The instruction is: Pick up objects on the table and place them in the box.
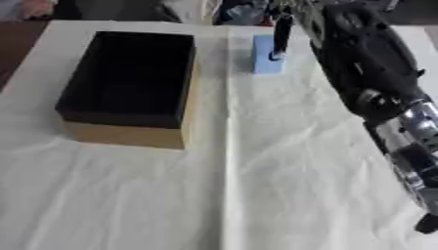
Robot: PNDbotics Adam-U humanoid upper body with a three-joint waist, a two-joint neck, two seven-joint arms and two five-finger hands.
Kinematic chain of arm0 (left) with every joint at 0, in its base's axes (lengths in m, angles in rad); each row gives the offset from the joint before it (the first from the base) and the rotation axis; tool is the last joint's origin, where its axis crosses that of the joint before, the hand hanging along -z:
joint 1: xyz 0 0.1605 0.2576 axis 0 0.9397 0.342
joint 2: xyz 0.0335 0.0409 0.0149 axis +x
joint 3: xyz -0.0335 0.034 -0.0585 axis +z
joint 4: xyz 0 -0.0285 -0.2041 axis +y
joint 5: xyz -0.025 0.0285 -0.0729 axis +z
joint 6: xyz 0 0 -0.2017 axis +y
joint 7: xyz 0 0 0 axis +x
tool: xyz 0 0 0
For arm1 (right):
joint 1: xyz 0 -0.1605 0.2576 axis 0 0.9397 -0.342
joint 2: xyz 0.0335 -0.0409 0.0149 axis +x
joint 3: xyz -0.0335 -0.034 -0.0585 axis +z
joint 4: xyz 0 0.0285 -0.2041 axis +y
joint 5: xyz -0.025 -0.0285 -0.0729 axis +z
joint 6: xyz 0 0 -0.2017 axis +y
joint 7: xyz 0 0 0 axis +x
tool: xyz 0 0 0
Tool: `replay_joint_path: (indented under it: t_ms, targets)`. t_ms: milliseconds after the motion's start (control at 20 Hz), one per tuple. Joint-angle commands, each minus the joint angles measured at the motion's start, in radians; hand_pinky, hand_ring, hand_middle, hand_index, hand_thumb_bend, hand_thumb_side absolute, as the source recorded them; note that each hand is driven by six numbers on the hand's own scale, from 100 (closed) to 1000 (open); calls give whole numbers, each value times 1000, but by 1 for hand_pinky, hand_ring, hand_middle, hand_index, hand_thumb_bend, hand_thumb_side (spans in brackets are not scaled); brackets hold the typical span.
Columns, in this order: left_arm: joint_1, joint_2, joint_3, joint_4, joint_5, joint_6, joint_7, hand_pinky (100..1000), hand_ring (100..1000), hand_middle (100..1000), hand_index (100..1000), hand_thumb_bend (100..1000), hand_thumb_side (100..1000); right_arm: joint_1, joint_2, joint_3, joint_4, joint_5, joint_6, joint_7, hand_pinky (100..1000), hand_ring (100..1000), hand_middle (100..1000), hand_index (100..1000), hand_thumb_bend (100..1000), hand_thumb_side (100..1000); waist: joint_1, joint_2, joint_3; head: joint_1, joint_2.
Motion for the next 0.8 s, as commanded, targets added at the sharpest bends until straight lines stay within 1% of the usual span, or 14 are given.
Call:
replay_joint_path:
  t_ms: [50,650,800]
  targets:
    - [-9,9,-2,-19,-2,-1,-3,971,705,672,871,100,561,-26,-8,-7,1,16,5,1,1000,1000,1000,1000,371,100,2,-16,2,-3,-14]
    - [-11,5,-2,-19,-1,-1,-5,973,705,674,872,100,568,-24,1,-22,30,50,14,1,1000,1000,1000,1000,366,100,2,-4,7,-4,-17]
    - [-11,3,-2,-19,-1,0,-6,974,706,675,872,100,570,-23,4,-23,33,50,15,1,1000,1000,1000,1000,351,100,2,-3,6,-4,-18]
